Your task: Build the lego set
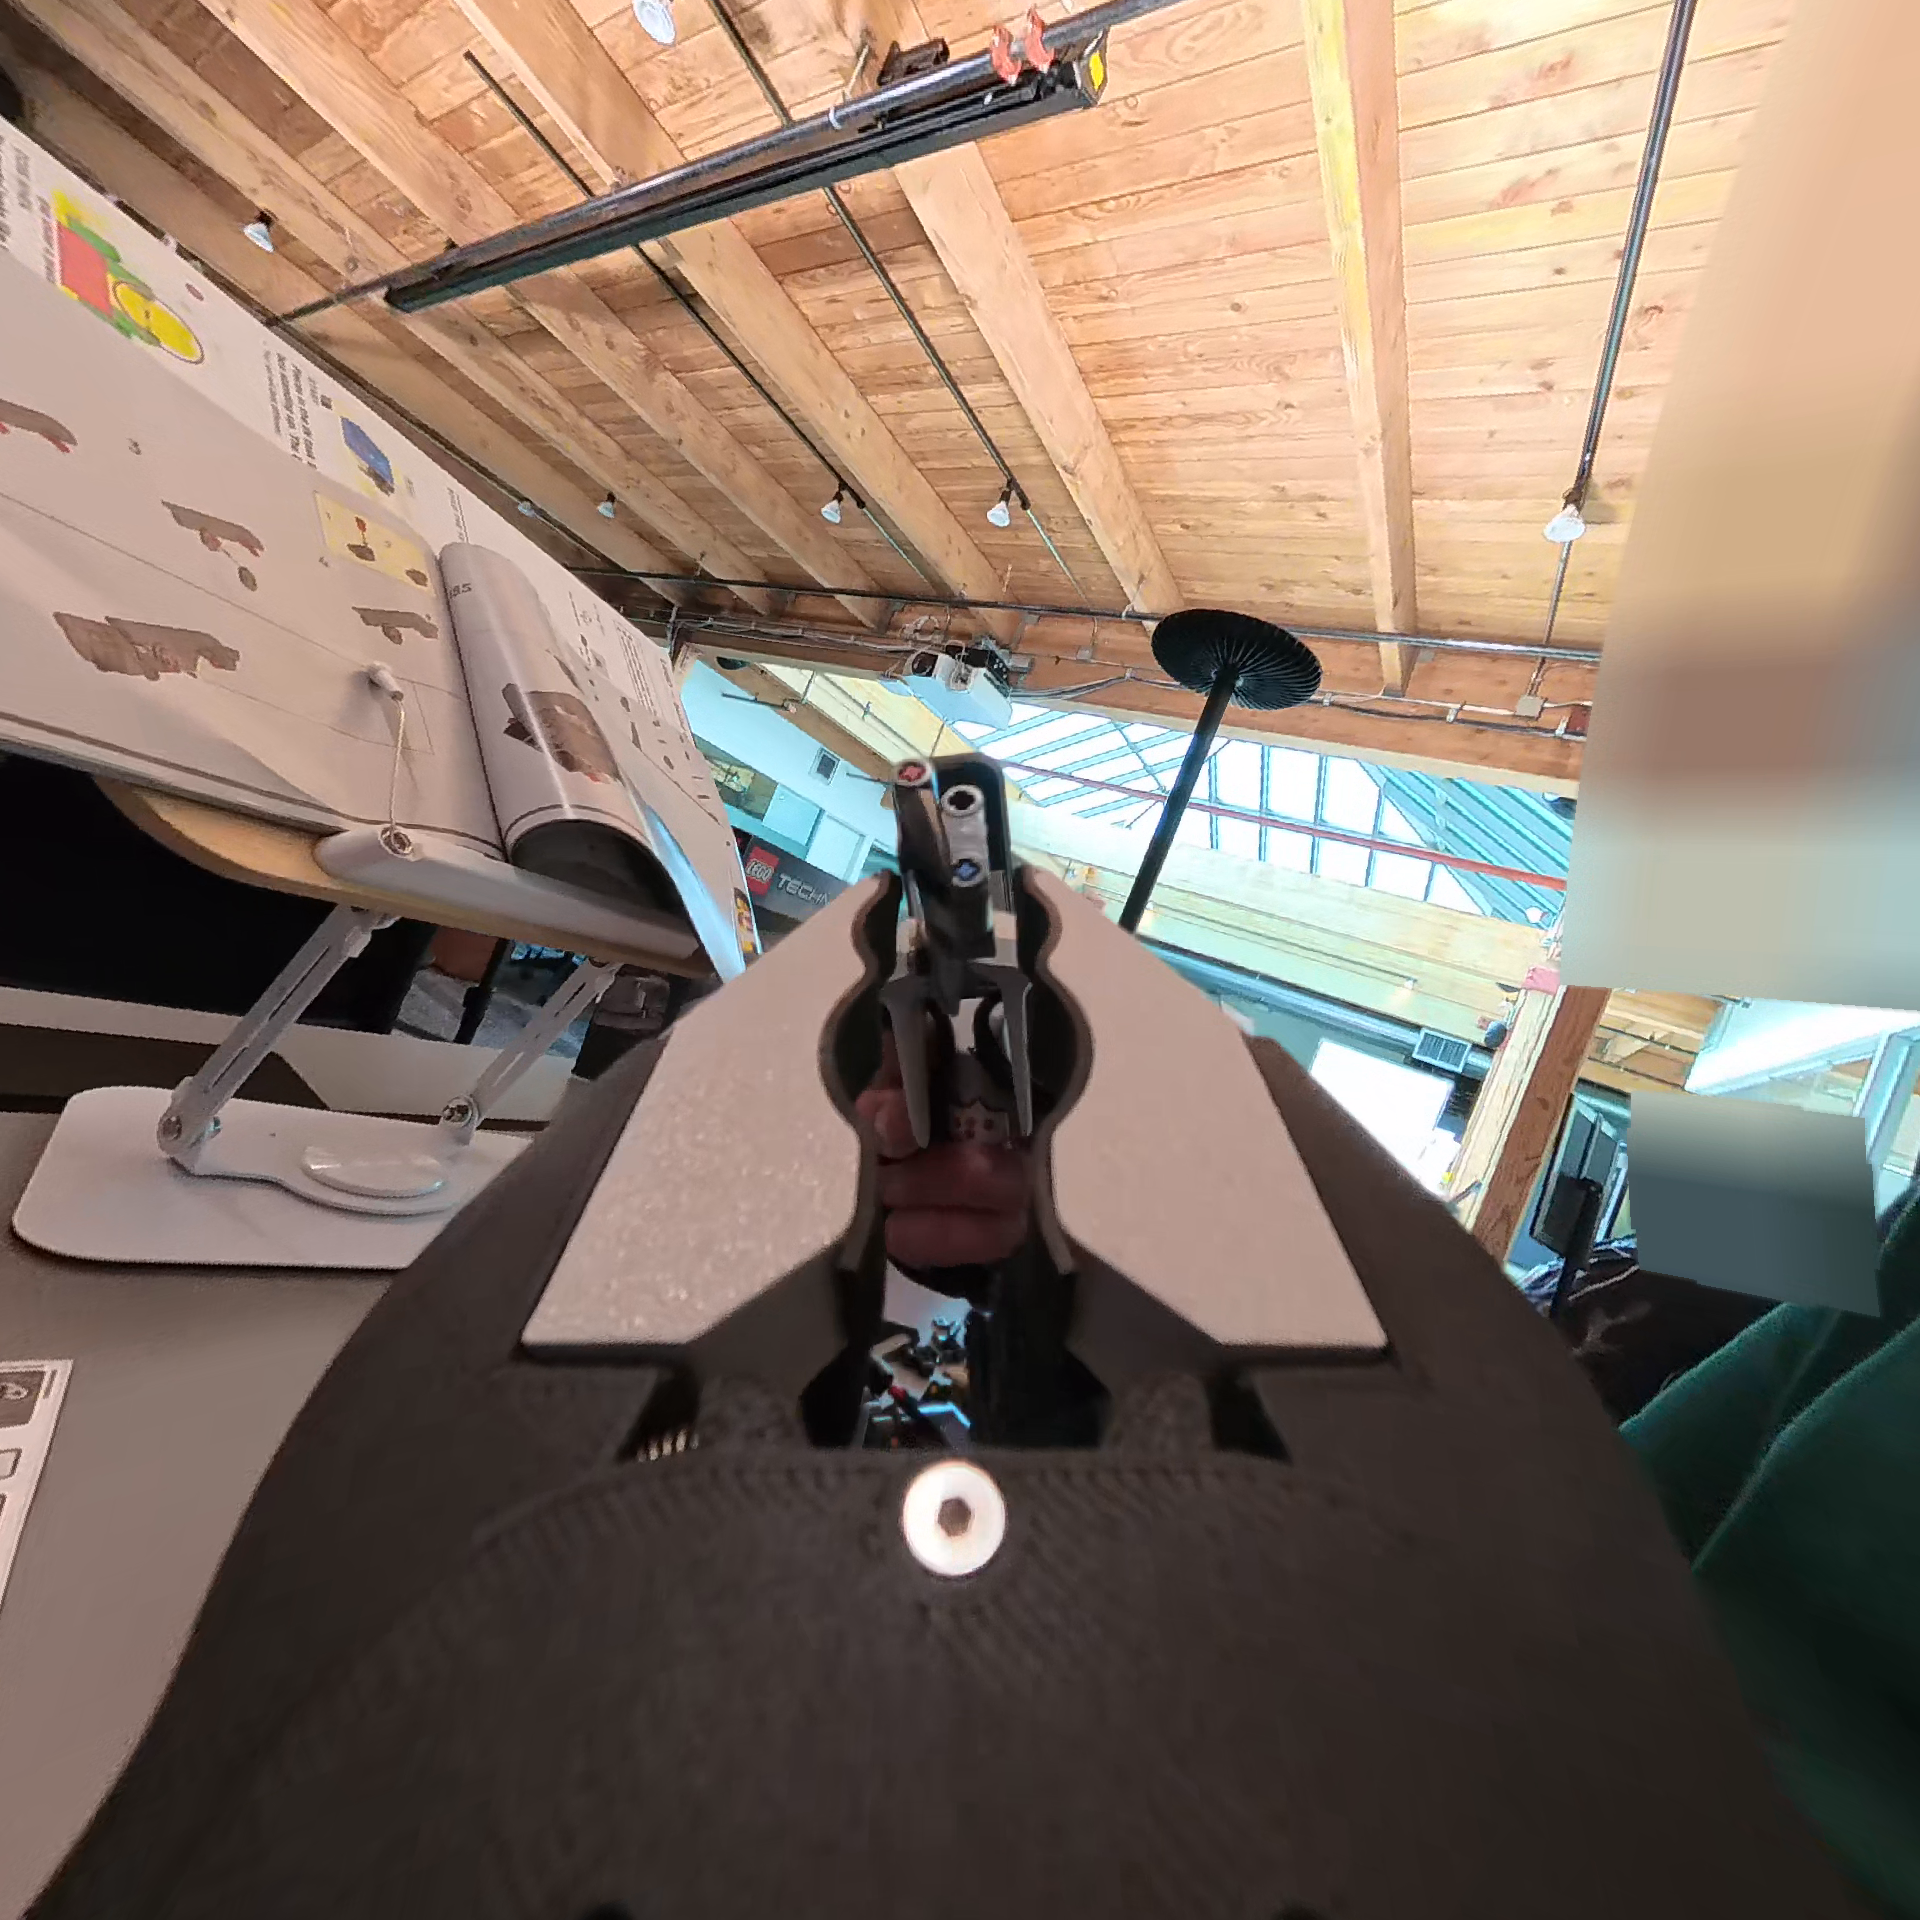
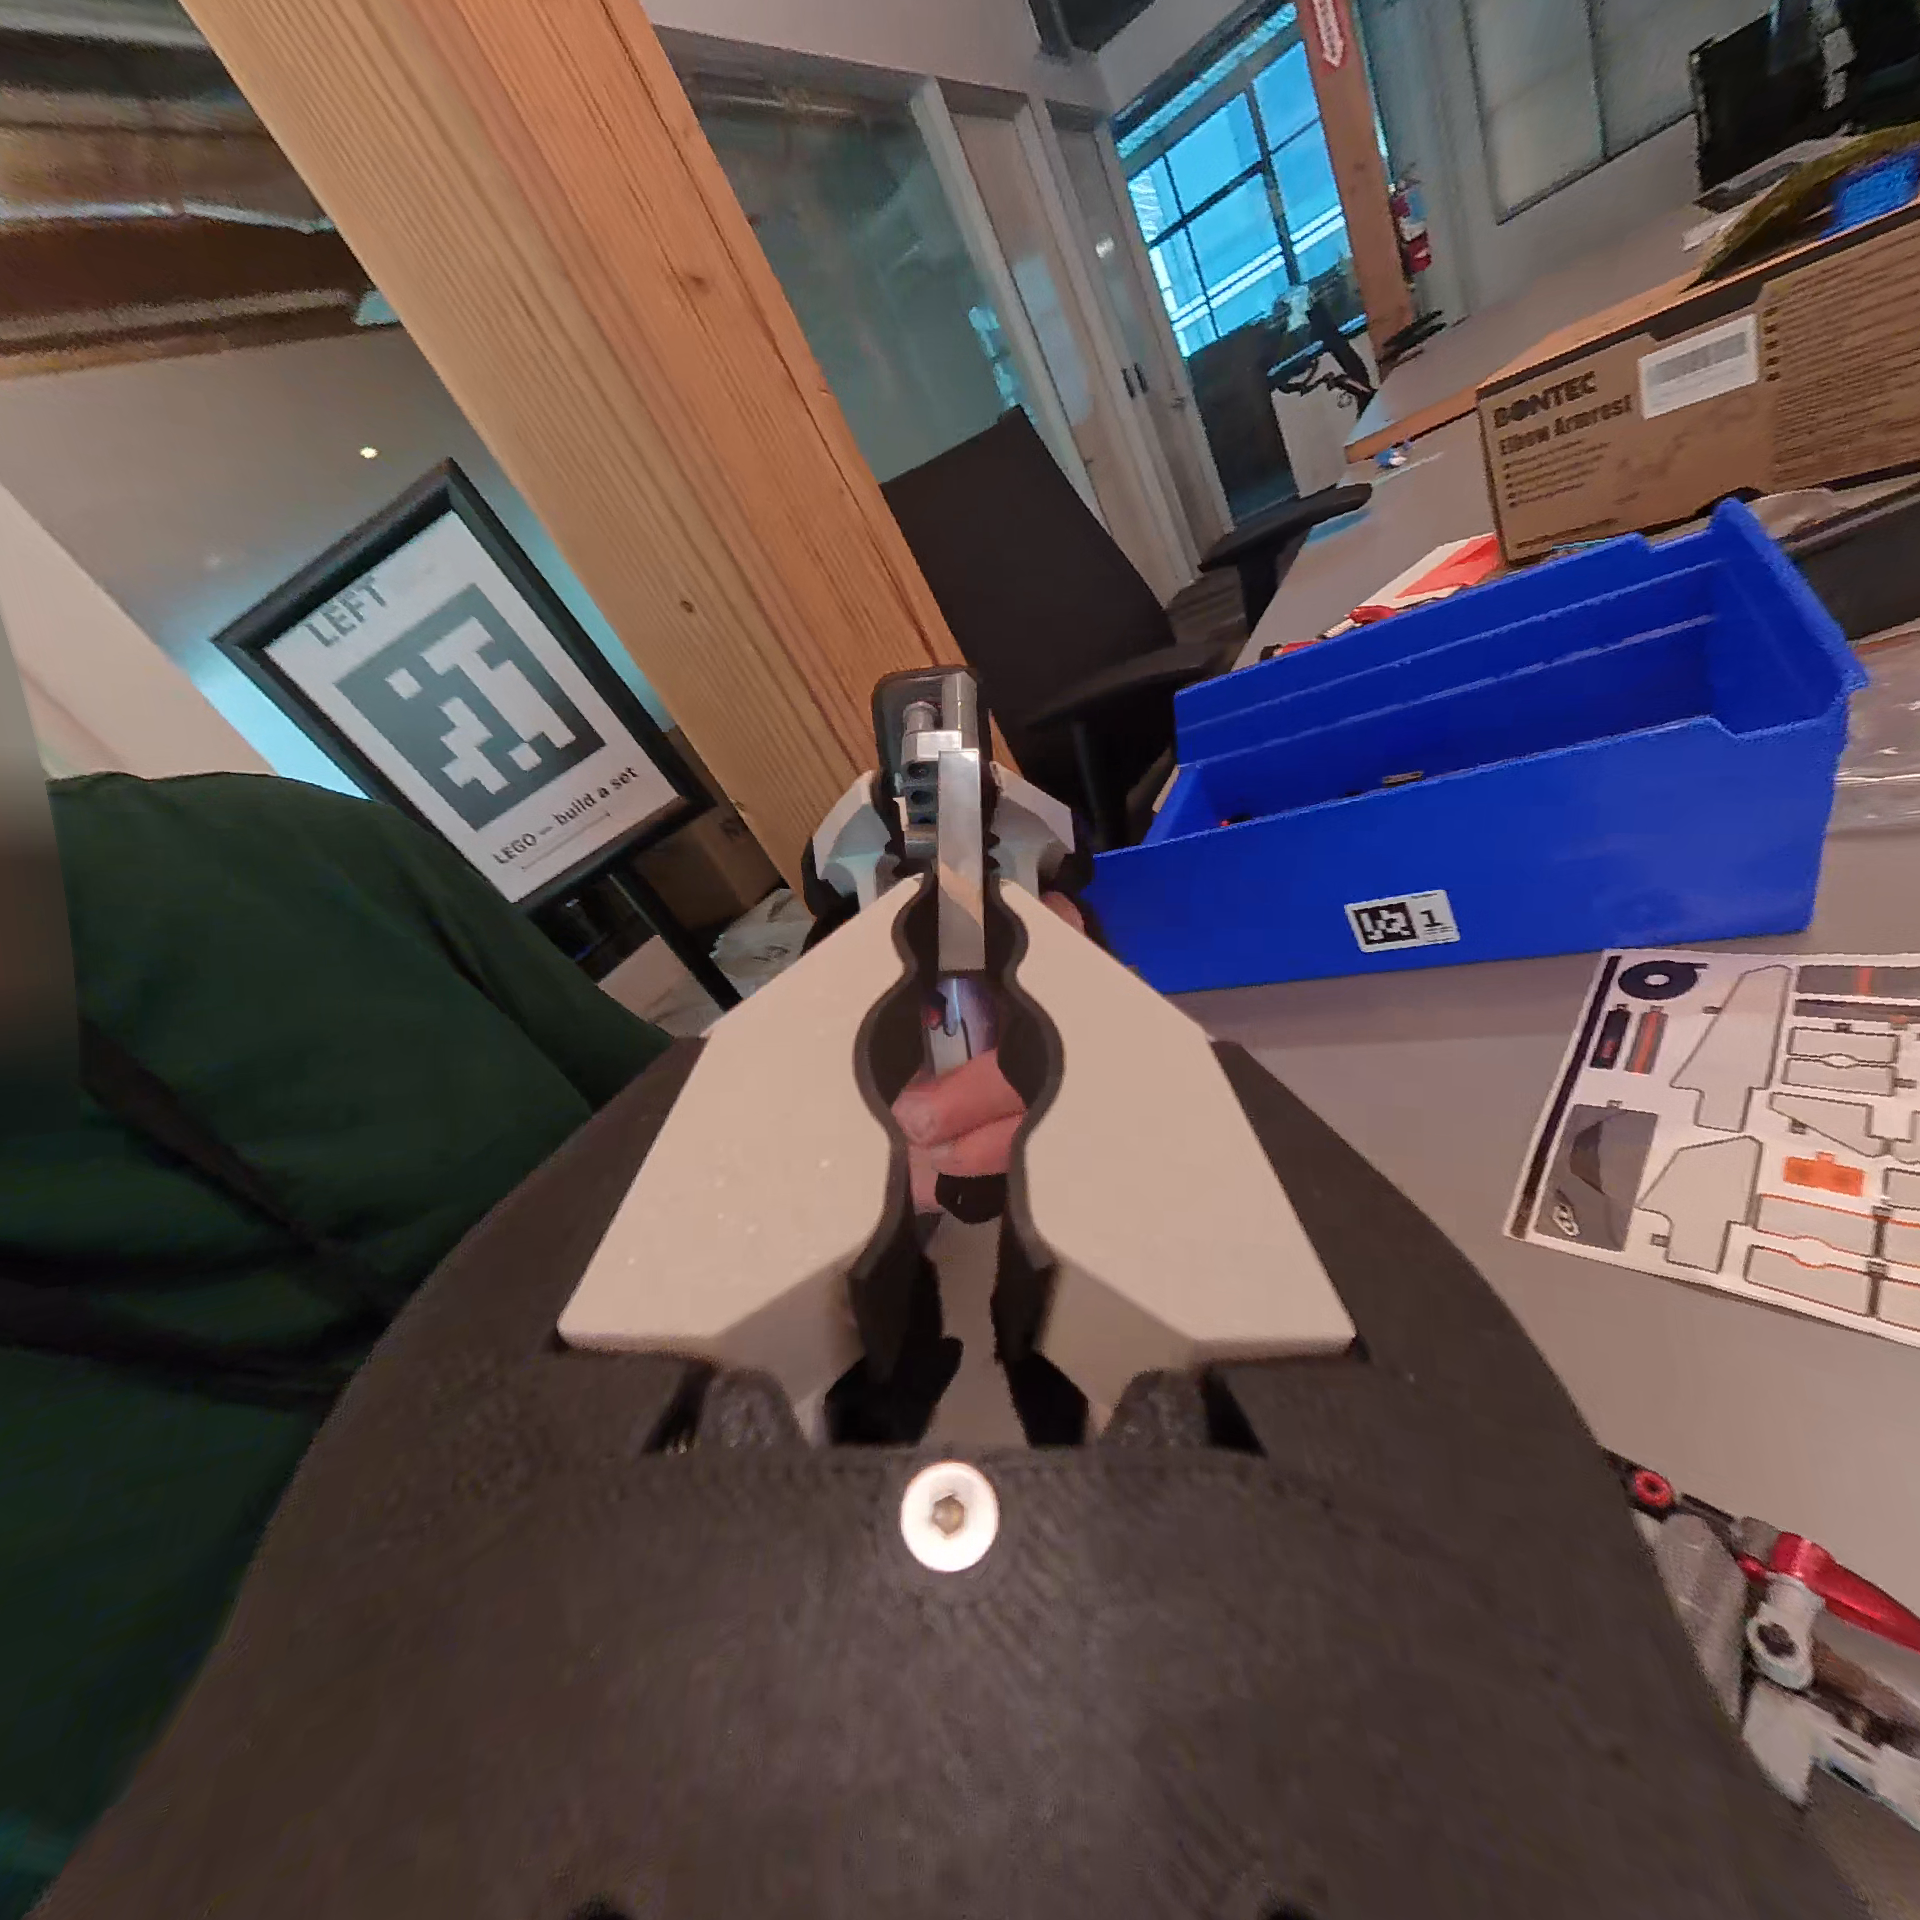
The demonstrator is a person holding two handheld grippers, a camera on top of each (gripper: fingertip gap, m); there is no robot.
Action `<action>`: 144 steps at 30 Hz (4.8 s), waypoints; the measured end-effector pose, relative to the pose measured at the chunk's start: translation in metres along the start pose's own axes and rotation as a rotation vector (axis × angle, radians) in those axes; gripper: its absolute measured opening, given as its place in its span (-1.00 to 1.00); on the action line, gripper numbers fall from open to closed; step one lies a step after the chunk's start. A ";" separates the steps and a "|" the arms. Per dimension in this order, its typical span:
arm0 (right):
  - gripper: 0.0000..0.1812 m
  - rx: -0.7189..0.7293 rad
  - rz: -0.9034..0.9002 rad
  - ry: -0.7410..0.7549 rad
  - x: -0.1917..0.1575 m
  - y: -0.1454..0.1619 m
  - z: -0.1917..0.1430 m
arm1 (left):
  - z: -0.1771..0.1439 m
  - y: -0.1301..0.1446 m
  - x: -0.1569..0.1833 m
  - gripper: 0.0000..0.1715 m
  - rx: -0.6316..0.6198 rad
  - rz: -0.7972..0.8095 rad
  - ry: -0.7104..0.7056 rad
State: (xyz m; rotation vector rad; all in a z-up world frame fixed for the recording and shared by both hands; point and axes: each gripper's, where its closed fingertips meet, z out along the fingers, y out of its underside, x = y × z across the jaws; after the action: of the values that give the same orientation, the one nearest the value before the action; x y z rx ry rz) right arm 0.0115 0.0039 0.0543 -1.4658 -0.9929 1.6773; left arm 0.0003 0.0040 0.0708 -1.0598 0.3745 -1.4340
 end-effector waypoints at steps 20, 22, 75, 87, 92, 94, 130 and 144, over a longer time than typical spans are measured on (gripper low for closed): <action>-0.79 -0.085 -0.065 0.130 0.006 0.006 0.007 | 0.000 0.004 -0.002 -0.88 0.004 -0.024 0.008; -0.79 -0.078 -0.069 0.147 0.006 0.005 0.003 | -0.002 0.003 -0.003 -0.87 0.004 -0.026 0.010; -0.56 -0.856 -0.312 0.525 -0.007 0.218 -0.026 | -0.029 -0.017 -0.020 -0.90 0.125 -0.152 0.048; -0.70 -0.818 -0.264 0.521 -0.003 0.226 -0.025 | -0.030 -0.017 -0.021 -0.90 0.123 -0.163 0.048; -0.63 -0.752 -0.243 0.519 -0.010 0.217 -0.032 | -0.032 -0.019 -0.018 -0.90 0.123 -0.155 0.053; -0.62 -0.753 -0.235 0.532 -0.012 0.216 -0.040 | -0.033 -0.019 -0.018 -0.90 0.123 -0.156 0.052; -0.86 -0.369 -0.300 0.550 -0.012 0.079 -0.026 | -0.033 -0.001 -0.029 -0.90 0.006 0.007 -0.042; -0.86 -0.193 -0.340 0.547 0.016 0.027 -0.008 | -0.024 0.012 -0.021 -0.90 -0.043 -0.101 0.037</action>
State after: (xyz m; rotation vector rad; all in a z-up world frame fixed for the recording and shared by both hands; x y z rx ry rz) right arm 0.0175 0.0055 0.0224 -1.6452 -1.0328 0.8889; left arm -0.0147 0.0125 0.0415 -1.1014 0.3845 -1.5424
